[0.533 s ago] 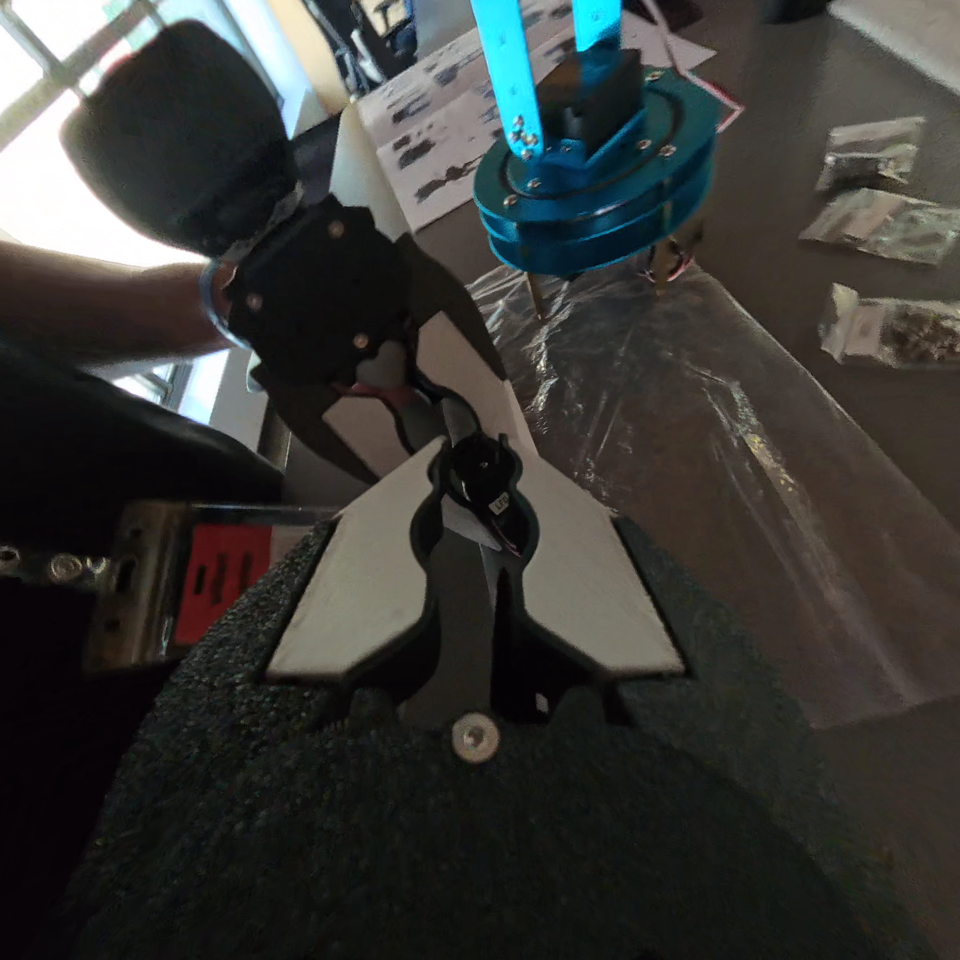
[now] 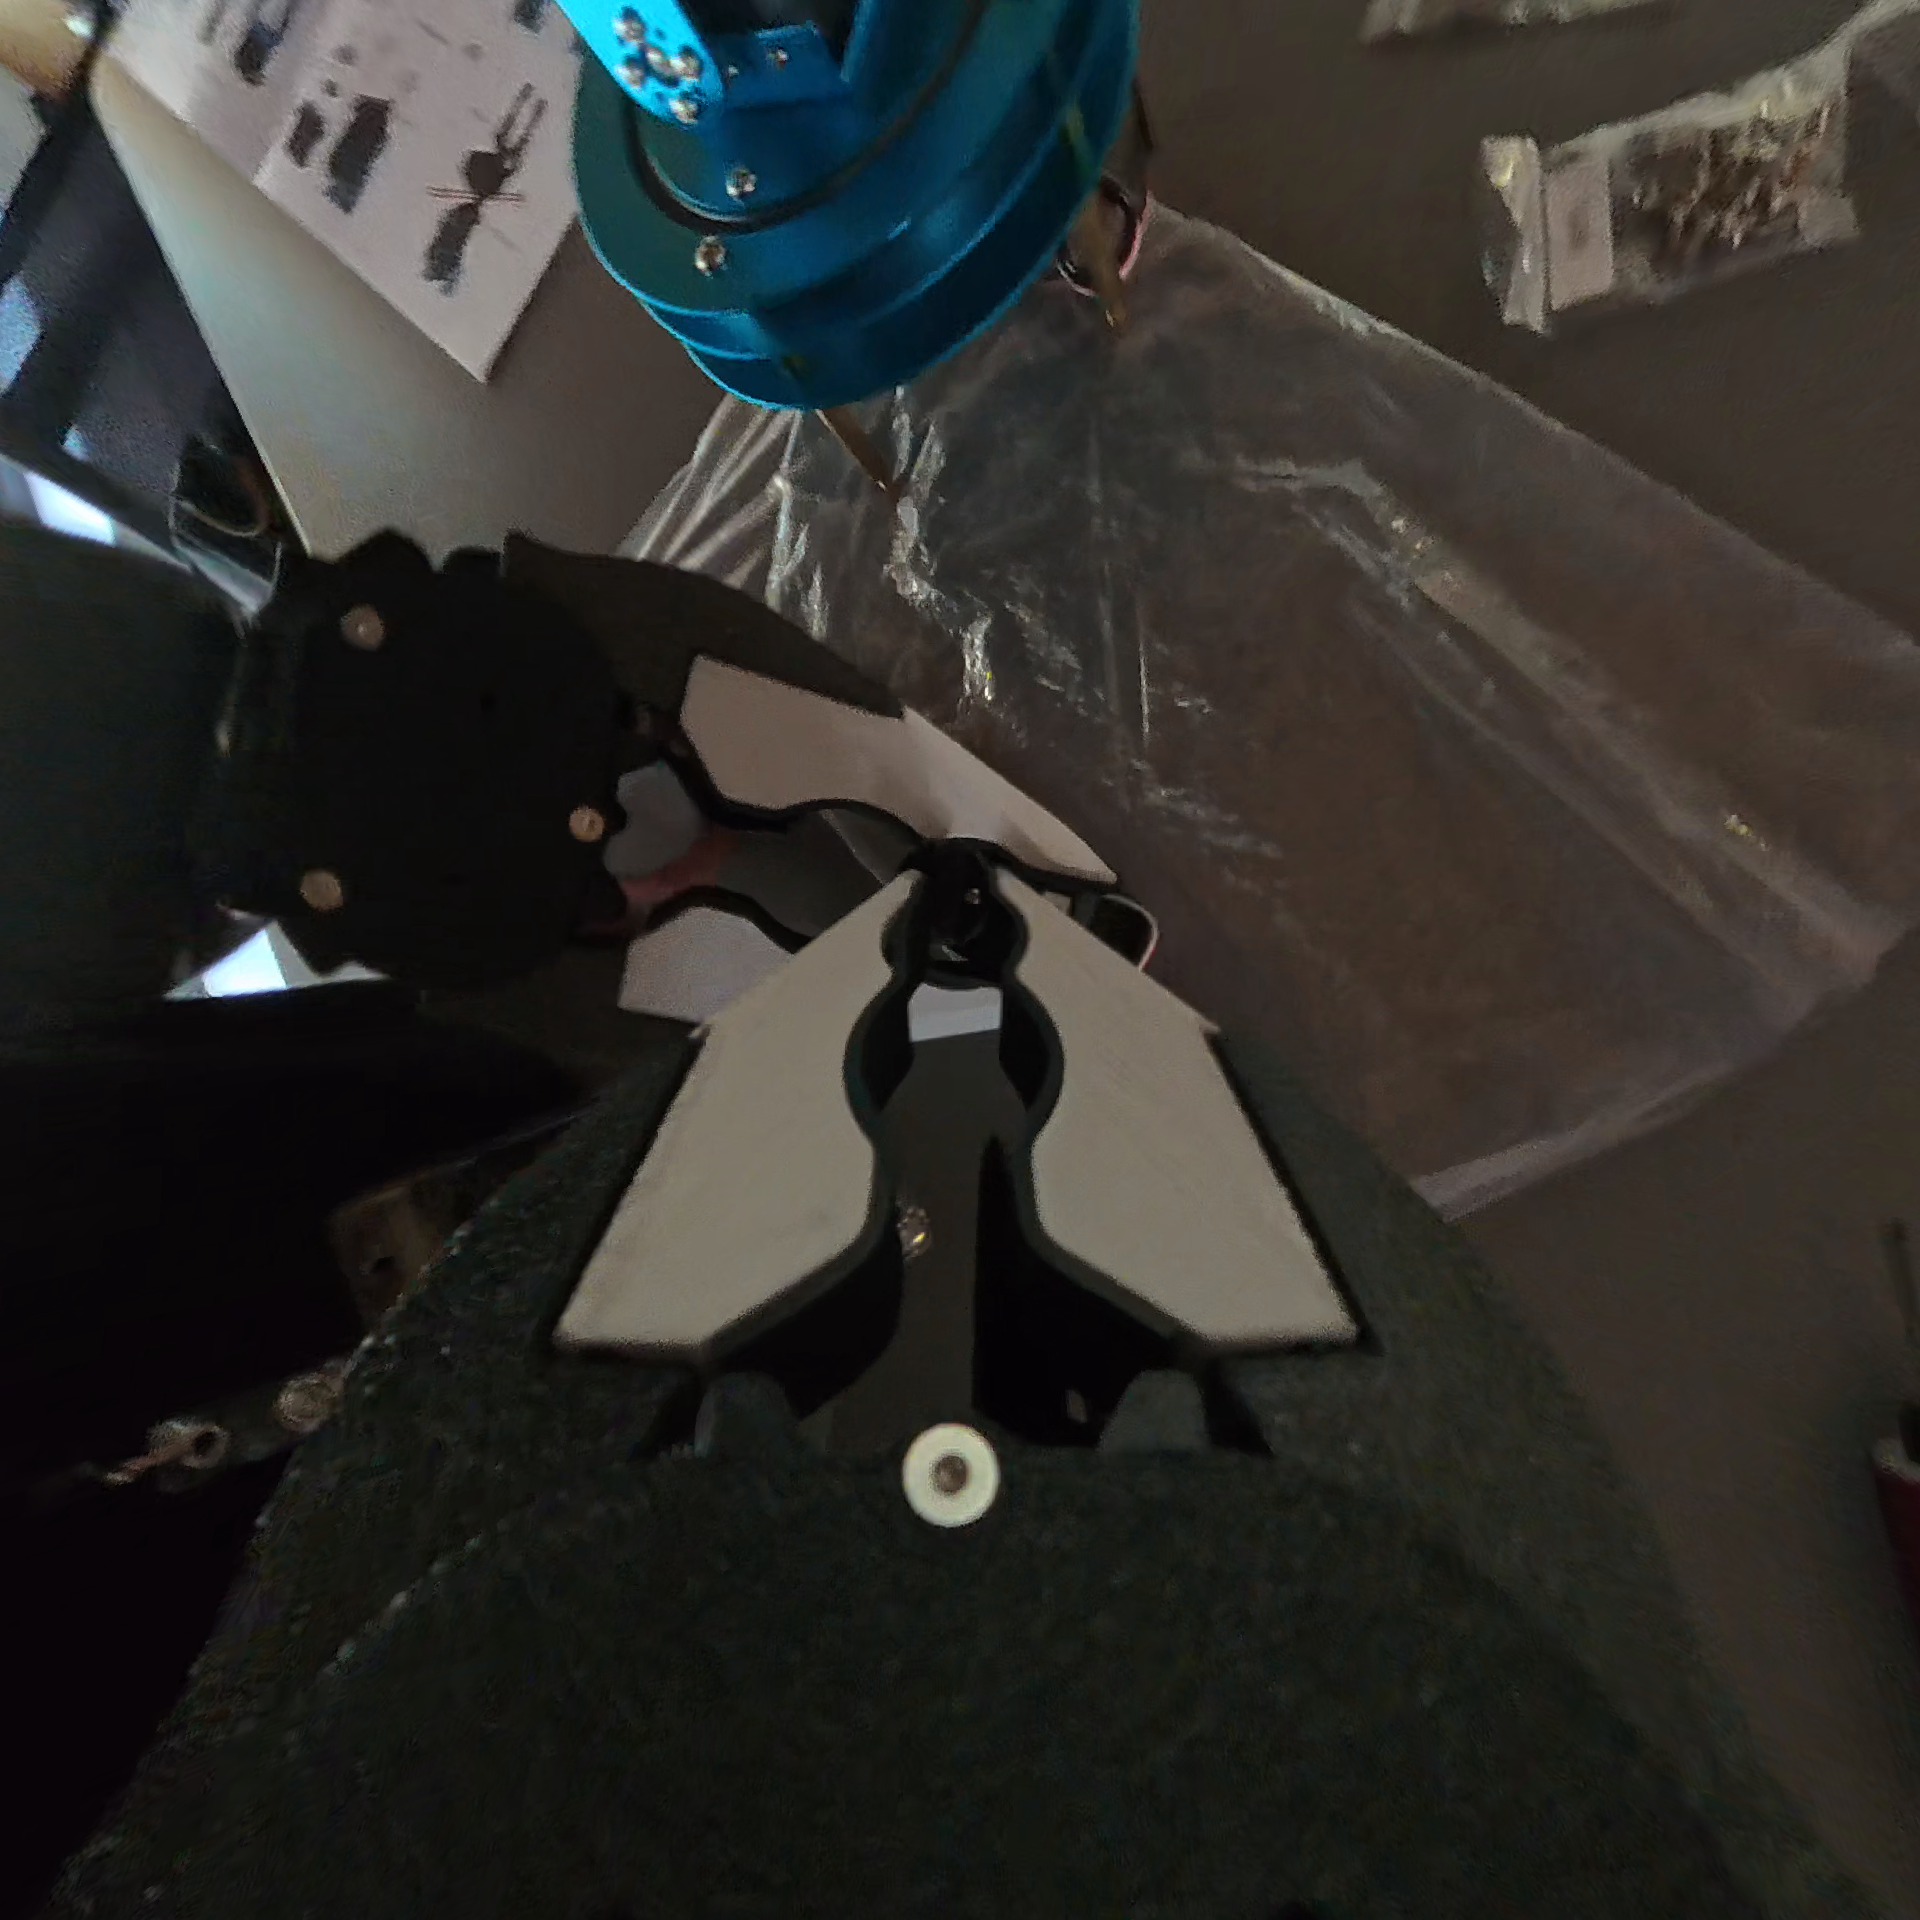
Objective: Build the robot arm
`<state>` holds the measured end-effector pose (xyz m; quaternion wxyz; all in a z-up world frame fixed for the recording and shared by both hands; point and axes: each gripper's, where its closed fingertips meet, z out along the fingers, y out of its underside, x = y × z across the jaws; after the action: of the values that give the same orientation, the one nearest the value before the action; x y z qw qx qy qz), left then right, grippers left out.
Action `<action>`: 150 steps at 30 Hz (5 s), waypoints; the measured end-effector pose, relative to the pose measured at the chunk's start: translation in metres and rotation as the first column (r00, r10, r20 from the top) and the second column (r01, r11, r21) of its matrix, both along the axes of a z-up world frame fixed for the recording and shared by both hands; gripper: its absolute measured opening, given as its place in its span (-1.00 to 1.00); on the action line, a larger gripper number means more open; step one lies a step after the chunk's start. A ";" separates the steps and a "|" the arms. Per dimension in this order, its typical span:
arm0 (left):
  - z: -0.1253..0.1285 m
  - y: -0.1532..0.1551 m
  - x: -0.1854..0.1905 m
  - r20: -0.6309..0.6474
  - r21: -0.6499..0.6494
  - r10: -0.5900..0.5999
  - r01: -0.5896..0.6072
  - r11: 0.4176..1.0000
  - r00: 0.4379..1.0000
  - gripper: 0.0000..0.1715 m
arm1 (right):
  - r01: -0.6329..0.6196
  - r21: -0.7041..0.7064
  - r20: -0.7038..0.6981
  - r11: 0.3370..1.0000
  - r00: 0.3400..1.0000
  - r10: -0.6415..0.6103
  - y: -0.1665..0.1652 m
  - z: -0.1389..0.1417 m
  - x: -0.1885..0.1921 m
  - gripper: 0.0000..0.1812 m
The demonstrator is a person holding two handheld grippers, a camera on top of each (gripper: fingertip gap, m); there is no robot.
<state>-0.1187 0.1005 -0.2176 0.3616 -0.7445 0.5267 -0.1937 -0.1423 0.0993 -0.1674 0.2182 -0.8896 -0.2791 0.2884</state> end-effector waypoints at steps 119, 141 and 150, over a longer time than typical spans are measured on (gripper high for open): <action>0.094 -0.023 -0.048 0.490 0.333 0.203 -0.397 0.855 0.848 -0.89 | -0.236 0.534 -0.175 0.812 0.909 0.379 0.034 0.007 0.040 -0.80; 0.059 0.003 -0.031 0.315 0.214 0.274 -0.350 0.912 0.908 -0.91 | -0.340 0.585 -0.166 0.736 0.838 0.520 0.001 0.013 0.001 -0.57; 0.065 0.001 -0.026 0.338 0.255 0.232 -0.326 0.910 0.912 -0.94 | -0.327 0.481 -0.152 0.813 0.883 0.445 0.008 0.002 0.005 -0.57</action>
<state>-0.1445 0.1019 -0.1522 0.5722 -0.7094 0.3763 -0.1662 -0.1371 0.1075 -0.1652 0.3850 -0.6952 -0.4824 0.3685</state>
